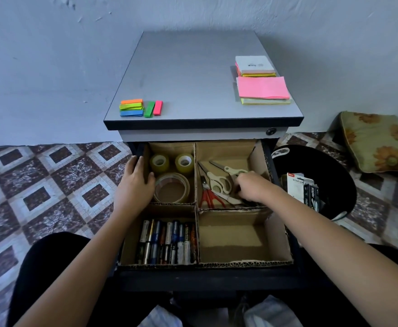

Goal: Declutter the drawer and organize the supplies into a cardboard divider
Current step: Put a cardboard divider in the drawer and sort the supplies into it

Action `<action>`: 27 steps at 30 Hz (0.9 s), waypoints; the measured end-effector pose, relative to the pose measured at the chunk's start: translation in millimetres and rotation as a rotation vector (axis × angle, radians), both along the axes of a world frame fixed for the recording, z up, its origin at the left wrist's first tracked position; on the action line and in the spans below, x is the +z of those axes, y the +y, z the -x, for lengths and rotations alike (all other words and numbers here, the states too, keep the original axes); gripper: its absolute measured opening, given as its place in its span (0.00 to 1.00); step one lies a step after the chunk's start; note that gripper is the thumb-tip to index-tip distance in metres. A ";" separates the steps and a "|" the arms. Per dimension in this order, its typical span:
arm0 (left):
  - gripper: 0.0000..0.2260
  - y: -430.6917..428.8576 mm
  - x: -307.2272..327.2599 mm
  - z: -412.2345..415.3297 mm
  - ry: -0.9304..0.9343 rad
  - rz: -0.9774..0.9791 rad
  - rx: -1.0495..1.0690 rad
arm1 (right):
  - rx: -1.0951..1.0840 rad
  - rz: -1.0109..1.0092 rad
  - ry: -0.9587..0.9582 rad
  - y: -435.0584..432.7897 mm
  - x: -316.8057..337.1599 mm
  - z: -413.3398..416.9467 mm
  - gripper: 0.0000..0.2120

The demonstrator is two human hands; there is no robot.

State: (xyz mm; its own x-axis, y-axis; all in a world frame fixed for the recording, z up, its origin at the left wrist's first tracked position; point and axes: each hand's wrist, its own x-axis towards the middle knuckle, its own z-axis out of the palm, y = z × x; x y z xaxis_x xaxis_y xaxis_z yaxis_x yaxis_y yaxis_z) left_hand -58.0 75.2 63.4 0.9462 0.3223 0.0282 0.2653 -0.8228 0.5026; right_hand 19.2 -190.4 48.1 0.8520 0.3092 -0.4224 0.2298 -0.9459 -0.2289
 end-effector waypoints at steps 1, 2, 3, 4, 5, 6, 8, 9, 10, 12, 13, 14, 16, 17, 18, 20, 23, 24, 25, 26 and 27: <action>0.26 0.3 -0.4 0.2 -0.004 0.001 0.002 | -0.028 -0.032 -0.029 0.6 1.2 -2.2 0.10; 0.26 0.4 -0.7 0.3 -0.007 0.000 0.003 | -0.058 -0.064 -0.064 2.0 1.7 -5.0 0.10; 0.26 0.3 -0.9 0.5 -0.010 0.001 0.002 | -0.082 -0.087 -0.092 4.0 1.9 -6.8 0.09; 0.26 0.0 -1.0 0.7 -0.012 0.003 0.002 | -0.099 -0.097 -0.105 6.6 1.9 -7.8 0.09; 0.25 -0.1 -0.7 0.9 -0.013 0.005 0.003 | -0.110 -0.099 -0.108 9.8 1.7 -7.6 0.09; 0.25 -0.2 -0.4 1.0 -0.014 0.006 0.005 | -0.120 -0.093 -0.105 13.2 0.9 -6.6 0.08; 0.25 -0.5 0.2 1.2 -0.019 0.007 0.007 | -0.137 -0.067 -0.116 18.7 -1.2 -4.1 0.08; 0.25 -0.6 0.2 1.3 -0.021 0.006 0.007 | -0.145 -0.055 -0.132 20.7 -2.1 -3.4 0.09; 0.25 -0.9 0.0 1.1 -0.020 0.004 0.007 | -0.149 -0.049 -0.150 21.8 -2.9 -3.7 0.09; 0.25 -0.7 -0.5 0.7 -0.014 -0.002 0.008 | -0.143 -0.029 -0.184 23.6 -3.0 -5.8 0.09; 0.25 -0.6 -0.7 0.5 -0.011 -0.003 0.008 | -0.137 -0.013 -0.199 24.5 -2.2 -6.8 0.10; 0.25 -0.2 -0.9 0.4 -0.010 -0.002 0.009 | -0.128 0.008 -0.210 25.6 -1.5 -7.4 0.10; 0.25 0.3 -1.0 0.7 -0.019 0.000 0.004 | -0.101 0.052 -0.232 28.3 -0.5 -6.5 0.11; 0.25 0.2 -0.9 1.0 -0.025 0.002 0.002 | -0.083 0.068 -0.244 29.3 -0.5 -5.4 0.12; 0.25 -0.1 -0.7 1.4 -0.030 0.001 0.001 | -0.066 0.077 -0.260 29.7 -1.0 -4.6 0.12; 0.25 -0.5 -0.3 1.8 -0.032 -0.003 0.002 | -0.040 0.077 -0.303 29.8 -1.8 -3.5 0.14; 0.25 -0.5 -0.3 1.5 -0.035 -0.005 0.003 | -0.035 0.048 -0.348 28.8 -2.8 -3.9 0.20; 0.25 -0.4 -0.2 1.5 -0.034 -0.002 0.002 | -0.034 0.048 -0.343 28.1 -2.3 -3.6 0.20; 0.25 -0.5 -0.1 1.5 -0.033 0.000 0.002 | -0.037 0.046 -0.328 27.2 -1.9 -3.3 0.18; 0.25 -0.5 0.0 1.5 -0.032 0.000 0.002 | -0.046 0.031 -0.309 25.8 -1.7 -4.0 0.16; 0.25 -0.4 -0.1 1.6 -0.031 -0.001 0.004 | -0.061 0.008 -0.284 24.1 -2.1 -5.4 0.14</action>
State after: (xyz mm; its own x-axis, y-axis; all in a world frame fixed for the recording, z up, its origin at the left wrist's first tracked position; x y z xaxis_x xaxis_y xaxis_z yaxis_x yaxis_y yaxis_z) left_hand -59.6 74.8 63.3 0.9437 0.3257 0.0578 0.2526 -0.8223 0.5099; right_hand 24.6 -166.3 46.0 0.9535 0.2508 -0.1668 0.2257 -0.9617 -0.1557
